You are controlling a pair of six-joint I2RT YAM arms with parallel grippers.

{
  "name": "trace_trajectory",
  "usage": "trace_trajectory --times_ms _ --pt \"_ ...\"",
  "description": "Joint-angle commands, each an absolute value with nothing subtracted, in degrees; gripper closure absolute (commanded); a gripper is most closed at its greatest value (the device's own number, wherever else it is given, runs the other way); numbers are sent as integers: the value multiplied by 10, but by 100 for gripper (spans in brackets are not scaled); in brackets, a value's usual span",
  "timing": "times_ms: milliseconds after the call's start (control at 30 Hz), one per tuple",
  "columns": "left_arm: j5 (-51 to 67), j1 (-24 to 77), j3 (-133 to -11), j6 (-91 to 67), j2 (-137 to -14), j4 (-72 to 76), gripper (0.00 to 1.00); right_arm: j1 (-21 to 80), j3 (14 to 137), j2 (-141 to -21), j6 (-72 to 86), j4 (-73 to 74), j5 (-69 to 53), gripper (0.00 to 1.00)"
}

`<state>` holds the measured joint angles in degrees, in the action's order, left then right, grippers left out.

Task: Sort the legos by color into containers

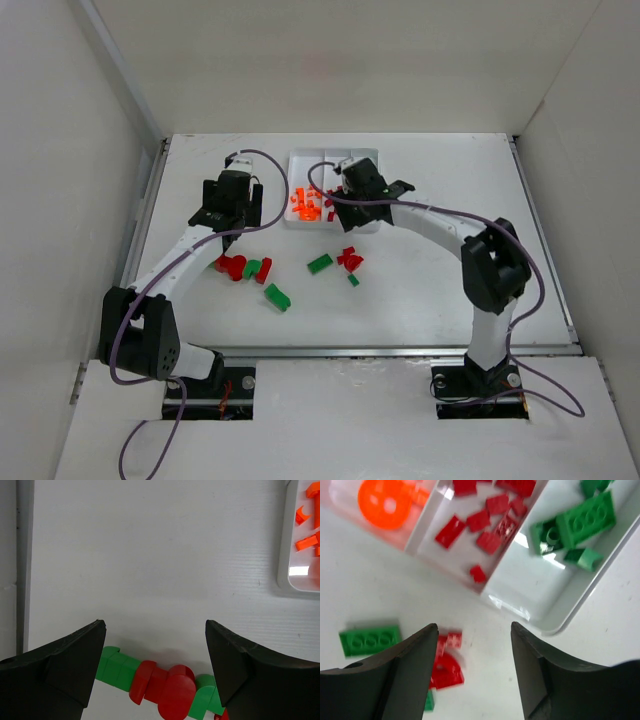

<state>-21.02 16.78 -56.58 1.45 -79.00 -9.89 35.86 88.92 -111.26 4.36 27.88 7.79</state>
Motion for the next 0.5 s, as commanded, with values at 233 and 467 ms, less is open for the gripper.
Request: trace_trajectory --times_ms 233,467 --pt "-121 223 -570 87 -776 -109 27 389 733 -999 51 246 9 26" --pt "-66 438 -586 222 -850 -177 21 298 693 -954 174 223 13 18"
